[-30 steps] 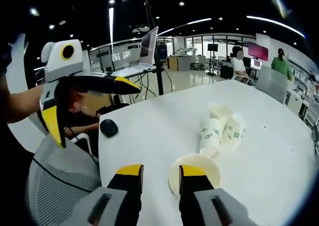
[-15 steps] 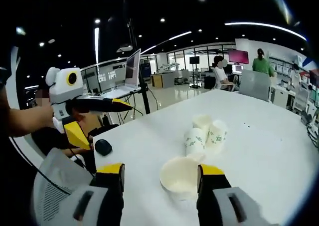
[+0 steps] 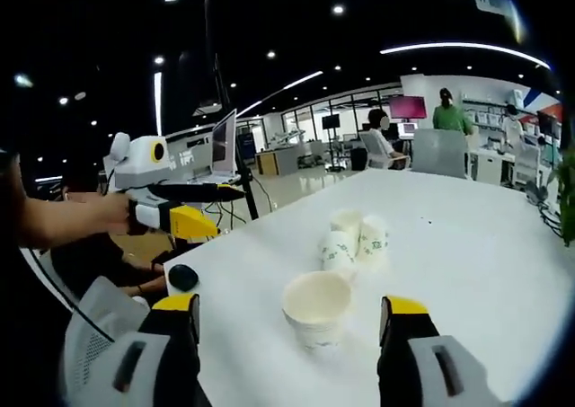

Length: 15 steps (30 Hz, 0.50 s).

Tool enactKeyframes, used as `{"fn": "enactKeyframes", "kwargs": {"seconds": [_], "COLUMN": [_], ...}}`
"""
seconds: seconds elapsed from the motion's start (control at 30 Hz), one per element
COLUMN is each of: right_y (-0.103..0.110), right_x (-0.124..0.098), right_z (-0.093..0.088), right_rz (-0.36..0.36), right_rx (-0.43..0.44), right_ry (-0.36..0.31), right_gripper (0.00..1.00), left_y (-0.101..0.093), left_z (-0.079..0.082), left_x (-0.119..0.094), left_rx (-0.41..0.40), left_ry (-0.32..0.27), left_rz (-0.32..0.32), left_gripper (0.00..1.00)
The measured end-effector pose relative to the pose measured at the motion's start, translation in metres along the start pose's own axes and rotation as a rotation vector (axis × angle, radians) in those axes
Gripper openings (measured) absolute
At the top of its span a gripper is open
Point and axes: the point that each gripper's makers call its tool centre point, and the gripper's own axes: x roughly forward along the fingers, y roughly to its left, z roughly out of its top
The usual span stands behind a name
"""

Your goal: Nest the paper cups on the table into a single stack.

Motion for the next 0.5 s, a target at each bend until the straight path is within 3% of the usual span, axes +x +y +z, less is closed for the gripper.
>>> {"fn": "enactKeyframes", "kwargs": {"seconds": [0.3, 0.5], "right_y": [-0.001, -0.003], "right_x": [-0.01, -0.017], "right_z": [-0.011, -0.018], "right_rz": [-0.021, -0.044], "right_rx": [0.007, -0.003], "right_ry": [-0.021, -0.024], "right_gripper": [0.92, 0.96], "left_y": [0.008, 0.023], "left_z": [0.0, -0.002], "left_x": [0.014, 0.032], "left_rx": [0.038, 0.058], "left_ry": [0.03, 0.057], "left_rz": [-0.018, -0.021], "left_gripper": [0.82, 0.78]}}
